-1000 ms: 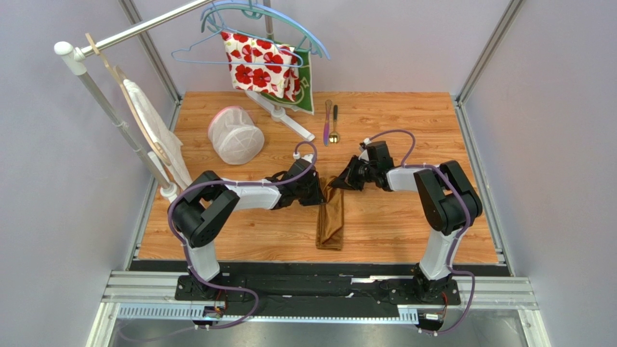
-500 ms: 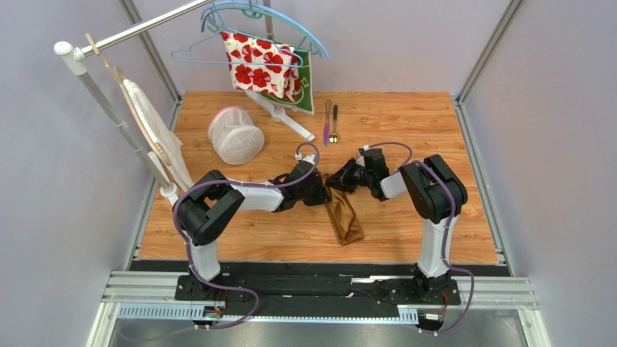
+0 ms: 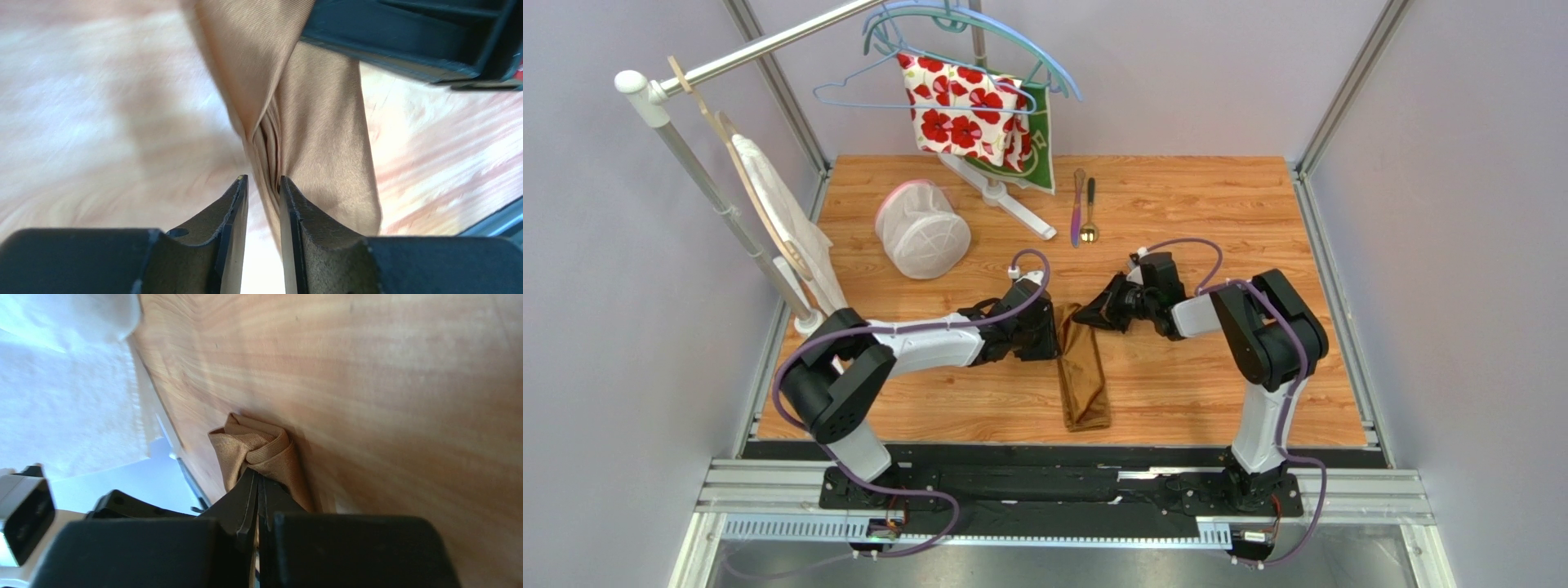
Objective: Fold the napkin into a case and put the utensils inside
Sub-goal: Grasp the top corner of the smaller rectangle folded napkin from the folded napkin.
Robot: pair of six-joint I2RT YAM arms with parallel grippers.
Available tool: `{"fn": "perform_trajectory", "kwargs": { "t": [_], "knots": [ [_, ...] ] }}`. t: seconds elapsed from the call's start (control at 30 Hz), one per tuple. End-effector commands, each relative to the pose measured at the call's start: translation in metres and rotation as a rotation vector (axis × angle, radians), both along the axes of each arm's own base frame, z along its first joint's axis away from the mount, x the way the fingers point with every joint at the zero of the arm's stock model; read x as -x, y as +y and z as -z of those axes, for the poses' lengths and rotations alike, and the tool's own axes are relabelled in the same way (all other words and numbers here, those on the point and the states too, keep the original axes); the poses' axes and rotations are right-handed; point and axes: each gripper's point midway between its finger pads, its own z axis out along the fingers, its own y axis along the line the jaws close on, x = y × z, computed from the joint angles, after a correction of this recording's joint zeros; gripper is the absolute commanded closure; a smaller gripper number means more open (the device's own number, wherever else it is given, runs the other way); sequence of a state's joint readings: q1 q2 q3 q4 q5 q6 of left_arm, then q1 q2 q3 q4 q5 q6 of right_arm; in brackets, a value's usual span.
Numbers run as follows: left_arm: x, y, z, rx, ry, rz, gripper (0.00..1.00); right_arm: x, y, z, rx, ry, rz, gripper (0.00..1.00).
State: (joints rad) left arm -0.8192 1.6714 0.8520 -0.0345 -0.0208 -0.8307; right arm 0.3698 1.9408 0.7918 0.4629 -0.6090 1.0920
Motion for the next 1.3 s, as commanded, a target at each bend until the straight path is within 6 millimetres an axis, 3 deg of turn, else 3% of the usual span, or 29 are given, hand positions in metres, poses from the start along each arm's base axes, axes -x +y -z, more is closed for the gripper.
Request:
{"fn": "perform_trajectory", "kwargs": {
  "t": [0.0, 0.13, 0.2, 0.4, 0.43, 0.53, 0.57, 0.63, 0.67, 0.73, 0.77, 0.83, 0.87, 0.9, 0.97, 1.0, 1.07, 1.1, 1.27],
  "knots": [
    [0.006, 0.026, -0.015, -0.074, 0.019, 0.006, 0.71, 0.007, -0.015, -0.01, 0.139, -0.073, -0.075, 0.98],
    [-0.003, 0.024, -0.029, -0.071, -0.004, 0.026, 0.84, 0.014, -0.021, -0.021, 0.172, -0.099, -0.091, 0.98],
    [-0.005, 0.022, -0.034, -0.078, 0.0, 0.032, 0.85, 0.018, -0.024, -0.024, 0.181, -0.104, -0.097, 0.98],
    [-0.019, 0.009, -0.051, -0.045, -0.045, 0.047, 0.73, 0.024, -0.023, -0.03, 0.17, -0.125, -0.117, 0.98],
    [-0.015, 0.008, -0.043, -0.06, -0.007, 0.077, 0.71, 0.027, -0.025, -0.027, 0.176, -0.123, -0.121, 0.98],
    [-0.017, 0.006, -0.041, -0.079, 0.021, 0.088, 0.67, 0.039, -0.029, -0.025, 0.24, -0.156, -0.164, 0.87],
    [-0.017, 0.007, -0.042, -0.079, 0.022, 0.081, 0.66, 0.046, -0.03, -0.031, 0.287, -0.223, -0.212, 0.77],
    [-0.014, 0.019, -0.045, -0.068, 0.005, 0.037, 0.66, 0.06, -0.042, -0.024, 0.397, -0.218, -0.239, 0.63],
    [-0.013, 0.024, -0.048, -0.056, -0.006, 0.019, 0.66, 0.067, -0.04, -0.037, 0.43, -0.281, -0.264, 0.6],
    [-0.006, 0.044, -0.058, -0.052, -0.043, -0.039, 0.66, 0.078, -0.051, -0.039, 0.542, -0.291, -0.27, 0.5],
    [-0.003, 0.053, -0.063, -0.056, -0.053, -0.065, 0.66, 0.083, -0.043, -0.048, 0.578, -0.334, -0.303, 0.47],
    [0.008, 0.079, -0.077, -0.058, -0.082, -0.162, 0.67, 0.092, -0.05, -0.054, 0.667, -0.328, -0.306, 0.42],
    [0.015, 0.091, -0.073, -0.068, -0.082, -0.19, 0.67, 0.095, -0.04, -0.064, 0.682, -0.35, -0.324, 0.41],
    [0.019, 0.097, -0.09, -0.023, -0.123, -0.219, 0.66, 0.102, -0.042, -0.06, 0.721, -0.318, -0.342, 0.4],
    [0.031, 0.11, -0.092, -0.016, -0.128, -0.226, 0.66, 0.108, -0.032, -0.06, 0.78, -0.326, -0.366, 0.39],
    [0.035, 0.115, -0.106, 0.018, -0.157, -0.235, 0.66, 0.106, -0.029, -0.06, 0.822, -0.302, -0.359, 0.39],
    [0.046, 0.124, -0.108, 0.014, -0.153, -0.234, 0.65, 0.112, -0.022, -0.056, 0.887, -0.285, -0.384, 0.38],
    [0.053, 0.128, -0.115, 0.031, -0.157, -0.229, 0.65, 0.107, -0.012, -0.065, 0.895, -0.298, -0.367, 0.38],
    [0.069, 0.134, -0.136, 0.107, -0.186, -0.206, 0.65, 0.11, 0.002, -0.04, 1.091, -0.231, -0.425, 0.37]
  ]
}}
